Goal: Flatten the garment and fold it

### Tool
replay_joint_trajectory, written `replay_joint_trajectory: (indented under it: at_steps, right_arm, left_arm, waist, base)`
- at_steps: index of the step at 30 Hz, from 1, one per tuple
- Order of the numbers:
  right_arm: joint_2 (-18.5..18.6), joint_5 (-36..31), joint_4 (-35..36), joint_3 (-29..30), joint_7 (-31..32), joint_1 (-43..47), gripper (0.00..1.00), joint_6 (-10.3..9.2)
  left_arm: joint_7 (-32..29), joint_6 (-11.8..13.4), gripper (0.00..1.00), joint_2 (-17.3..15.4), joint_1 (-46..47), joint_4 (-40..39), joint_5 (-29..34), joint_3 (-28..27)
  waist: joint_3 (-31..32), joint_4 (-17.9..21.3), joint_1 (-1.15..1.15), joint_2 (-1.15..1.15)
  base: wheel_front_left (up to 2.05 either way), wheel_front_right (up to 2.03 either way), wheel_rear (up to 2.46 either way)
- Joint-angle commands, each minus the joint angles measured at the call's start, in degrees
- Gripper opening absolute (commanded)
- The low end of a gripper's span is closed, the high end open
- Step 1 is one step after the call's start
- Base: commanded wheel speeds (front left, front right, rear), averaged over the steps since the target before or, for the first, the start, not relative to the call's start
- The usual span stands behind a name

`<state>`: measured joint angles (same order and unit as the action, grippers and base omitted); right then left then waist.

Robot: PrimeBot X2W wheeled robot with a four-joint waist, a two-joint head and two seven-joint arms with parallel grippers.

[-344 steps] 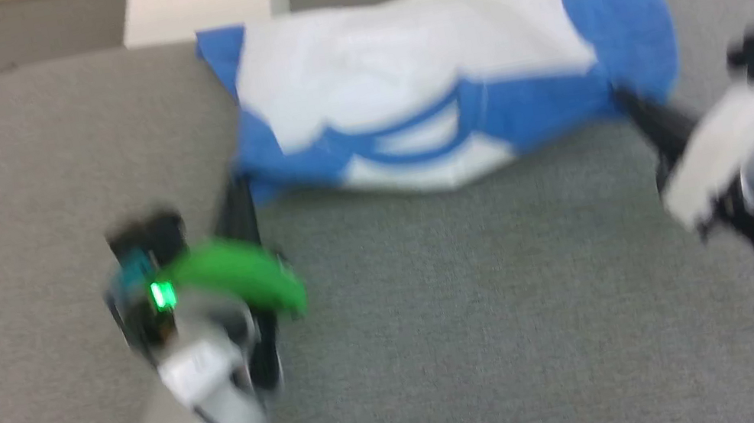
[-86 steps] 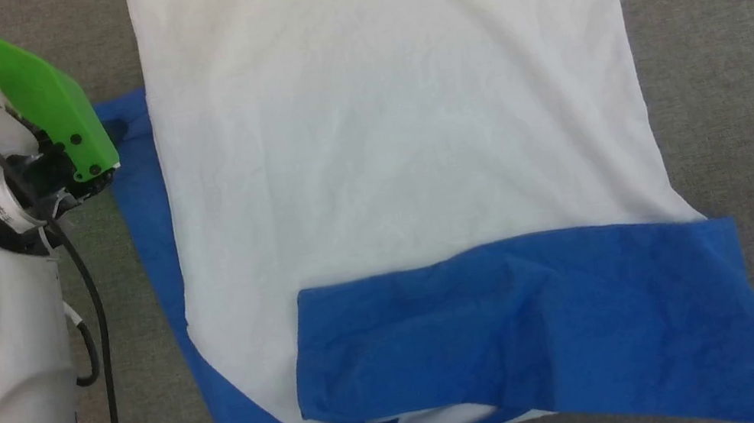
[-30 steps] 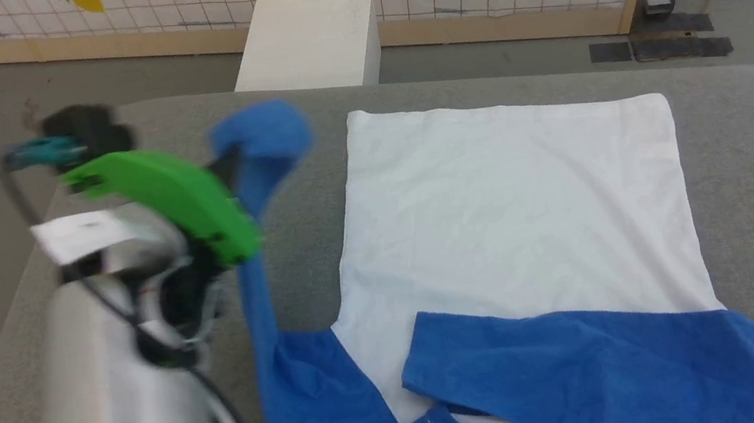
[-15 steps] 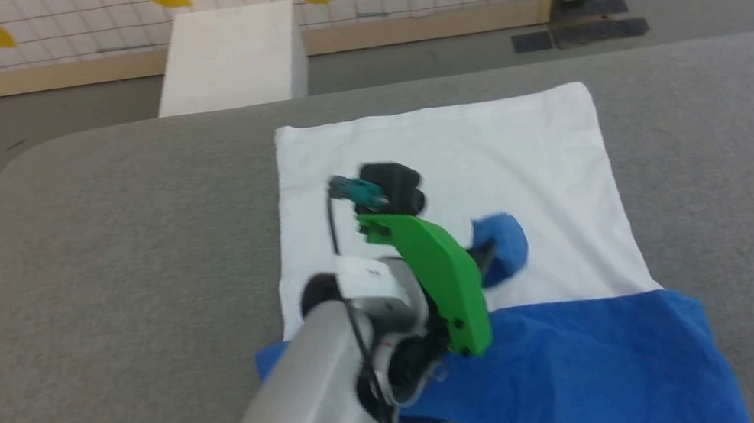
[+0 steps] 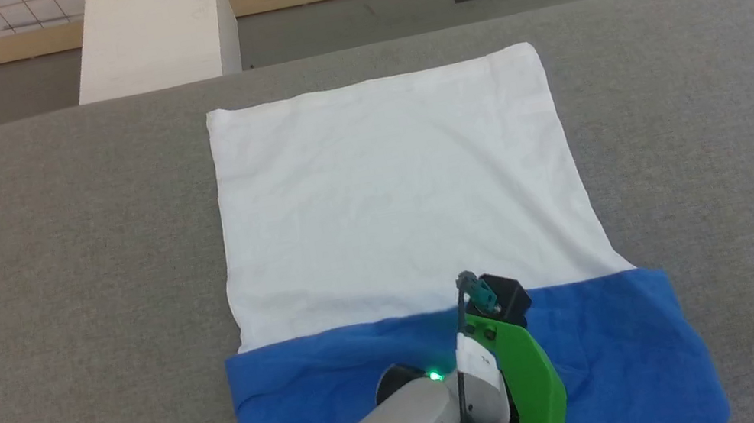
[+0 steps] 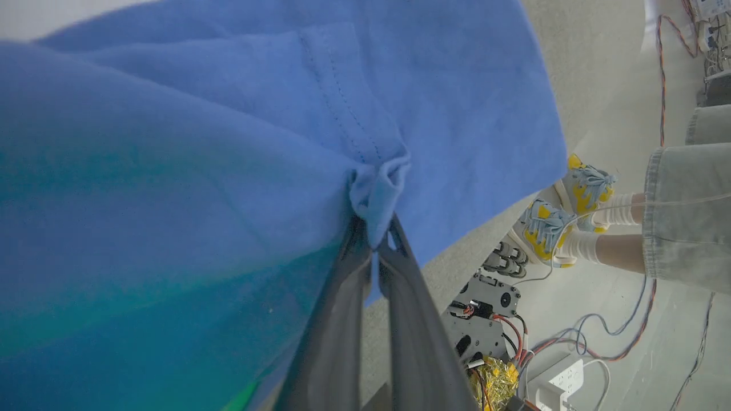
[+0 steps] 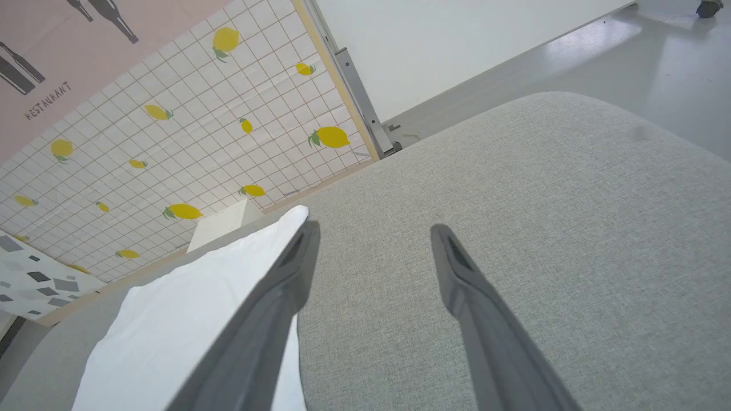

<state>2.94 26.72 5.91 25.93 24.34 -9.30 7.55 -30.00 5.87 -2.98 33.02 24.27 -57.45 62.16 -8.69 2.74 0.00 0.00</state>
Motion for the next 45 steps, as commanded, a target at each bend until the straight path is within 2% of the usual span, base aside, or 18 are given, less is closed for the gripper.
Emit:
replay_joint_trajectory:
  at_steps: [1,2,5,8,11,13,17,22,25,29,32,35,39,45]
  right_arm:
    - [-0.1,0.2,-0.2,-0.2,-0.4,-0.8,1.00,-0.06]
    - [-0.1,0.2,-0.2,-0.3,-0.4,-0.9,1.00,-0.06]
    - [-0.1,0.0,-0.6,-0.3,-0.5,-0.9,1.00,-0.06]
    - [-0.1,0.0,-1.0,-0.6,-0.6,-0.7,1.00,-0.06]
    - [-0.1,0.1,-1.2,-1.2,-0.6,-0.4,1.00,-0.06]
    - [-0.1,0.1,-1.4,-1.6,-0.6,-0.4,1.00,-0.06]
    - [-0.1,0.1,-1.5,-2.7,-0.5,-0.8,1.00,-0.06]
    - [-0.1,-0.2,-1.9,-4.1,-0.1,-1.7,1.00,-0.06]
    - [0.1,-0.4,-2.2,-5.2,0.3,-2.4,1.00,-0.06]
    - [0.6,-0.7,-2.8,-6.2,0.7,-3.9,1.00,-0.06]
    - [1.3,-0.9,-3.4,-6.9,1.1,-5.6,1.00,-0.06]
    - [2.4,-1.3,-4.6,-7.4,2.3,-9.0,1.00,-0.06]
    - [3.8,-2.2,-7.8,-8.2,5.7,-15.8,1.00,-0.06]
    - [8.9,-7.3,-14.8,-10.9,15.0,-29.5,1.00,-0.06]
  left_arm:
    - [-0.4,0.1,0.74,0.1,0.9,0.1,-1.5,0.6]
    - [-0.5,0.2,1.00,0.1,1.4,0.0,-2.4,1.2]
    - [-0.3,-0.2,1.00,0.1,3.1,-1.2,-5.4,1.4]
    - [1.4,-0.6,1.00,0.1,5.2,-2.6,-8.3,-0.8]
    - [5.3,-0.8,1.00,0.1,7.5,-3.6,-10.9,-5.5]
    - [10.0,-1.1,1.00,-0.5,9.2,-3.4,-10.6,-9.4]
    - [21.2,-0.4,1.00,-5.2,11.3,-1.4,-6.0,-15.0]
    - [35.3,2.0,1.00,-11.6,9.9,0.7,0.0,-19.5]
    - [41.8,3.4,1.00,-15.2,7.3,0.8,2.0,-22.0]
    - [44.8,5.9,1.00,-18.2,2.9,-1.9,5.3,-27.1]
    - [45.0,8.0,1.00,-18.2,-1.4,-8.4,10.6,-34.7]
    - [45.0,8.8,1.00,-16.4,-7.7,-15.3,16.3,-41.4]
    - [45.0,8.0,1.00,-13.1,-13.3,-21.8,22.0,-47.4]
    - [45.0,5.7,1.00,-8.1,-15.3,-27.6,27.8,-51.9]
  waist:
    - [-0.3,0.0,0.00,0.00]
    - [-0.2,-0.2,0.00,0.00]
    - [0.4,-1.0,0.00,0.00]
    - [1.3,-2.0,0.00,0.00]
    - [2.1,-2.9,0.00,0.00]
    - [2.7,-3.5,0.00,0.00]
    - [3.3,-4.1,0.00,0.00]
    - [3.2,-4.8,0.00,0.00]
    - [2.4,-5.3,0.00,0.00]
    - [0.4,-6.0,0.00,0.00]
    - [-1.5,-6.3,0.00,0.00]
    - [-4.4,-6.5,0.00,0.00]
    - [-8.4,-6.6,0.00,0.00]
    - [-15.8,-8.4,0.00,0.00]
  base:
    - [0.00,0.00,0.00]
    - [0.00,0.00,0.00]
    - [0.00,0.00,0.00]
    - [0.00,0.00,0.00]
    - [0.00,0.00,0.00]
    - [0.00,0.00,0.00]
    - [0.00,0.00,0.00]
    - [0.00,0.00,0.00]
    - [0.00,0.00,0.00]
    - [0.00,0.00,0.00]
    - [0.00,0.00,0.00]
    - [0.00,0.00,0.00]
    - [0.00,0.00,0.00]
    - [0.00,0.00,0.00]
